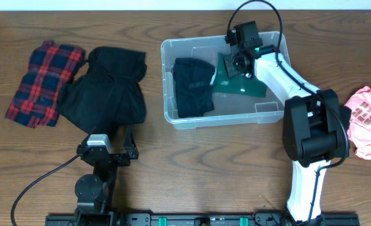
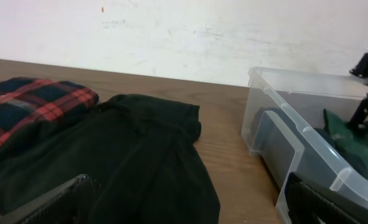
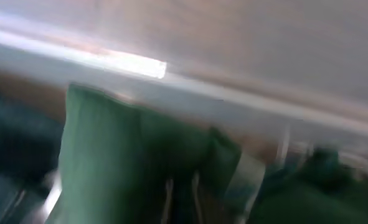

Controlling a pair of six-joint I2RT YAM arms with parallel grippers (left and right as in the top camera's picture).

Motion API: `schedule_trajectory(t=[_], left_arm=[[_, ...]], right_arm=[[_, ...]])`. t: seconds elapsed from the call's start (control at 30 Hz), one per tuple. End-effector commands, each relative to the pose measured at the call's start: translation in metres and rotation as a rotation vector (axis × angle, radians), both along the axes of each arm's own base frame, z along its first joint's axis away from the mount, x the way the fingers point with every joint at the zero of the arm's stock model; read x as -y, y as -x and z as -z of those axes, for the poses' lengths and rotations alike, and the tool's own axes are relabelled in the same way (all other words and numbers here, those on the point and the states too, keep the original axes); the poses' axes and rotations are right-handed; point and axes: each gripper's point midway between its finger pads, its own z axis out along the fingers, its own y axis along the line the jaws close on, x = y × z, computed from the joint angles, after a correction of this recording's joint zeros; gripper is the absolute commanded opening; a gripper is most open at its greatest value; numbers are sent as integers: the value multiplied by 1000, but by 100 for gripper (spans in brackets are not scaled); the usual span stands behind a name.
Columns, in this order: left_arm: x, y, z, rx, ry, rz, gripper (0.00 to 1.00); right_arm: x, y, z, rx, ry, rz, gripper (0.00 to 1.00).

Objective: Pack container

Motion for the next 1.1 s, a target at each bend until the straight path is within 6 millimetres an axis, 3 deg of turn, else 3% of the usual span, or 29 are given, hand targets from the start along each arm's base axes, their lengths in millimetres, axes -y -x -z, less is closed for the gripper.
schedule_trajectory(t=[0.0, 0.1, 0.2, 0.33, 0.37, 0.47, 0.6, 0.7, 0.87, 1.07], left_arm=[[-2, 1, 15, -46, -3, -11, 98], [-1, 1, 15, -46, -3, -10, 98], [-2, 1, 15, -46, -3, -11, 98], [-1, 1, 15, -46, -3, -10, 98], [-1, 1, 15, -46, -3, -10, 98], [-2, 1, 15, -46, -3, -11, 98], [-1, 1, 15, -46, -3, -10, 98], [-1, 1, 15, -46, -3, -10, 98], [-1, 1, 15, -46, -3, -10, 98], [-1, 1, 15, -46, -3, -10, 98]], right_arm=[[-10, 18, 26, -83, -4, -37, 10], [-13, 13, 12, -52, -13, -39, 12], [-15, 6, -19, 10, -31, -41, 15], [-21, 5, -81, 125, -65, -52, 20], [-22, 7, -89, 137, -68, -55, 20], [-33, 20, -123, 173, -97, -88, 21], [-54, 52, -150, 157, -129, -155, 18], [-70, 71, -152, 124, -131, -200, 2], [-99, 91, -129, 72, -92, -266, 1], [-103, 83, -99, 45, -41, -255, 1]])
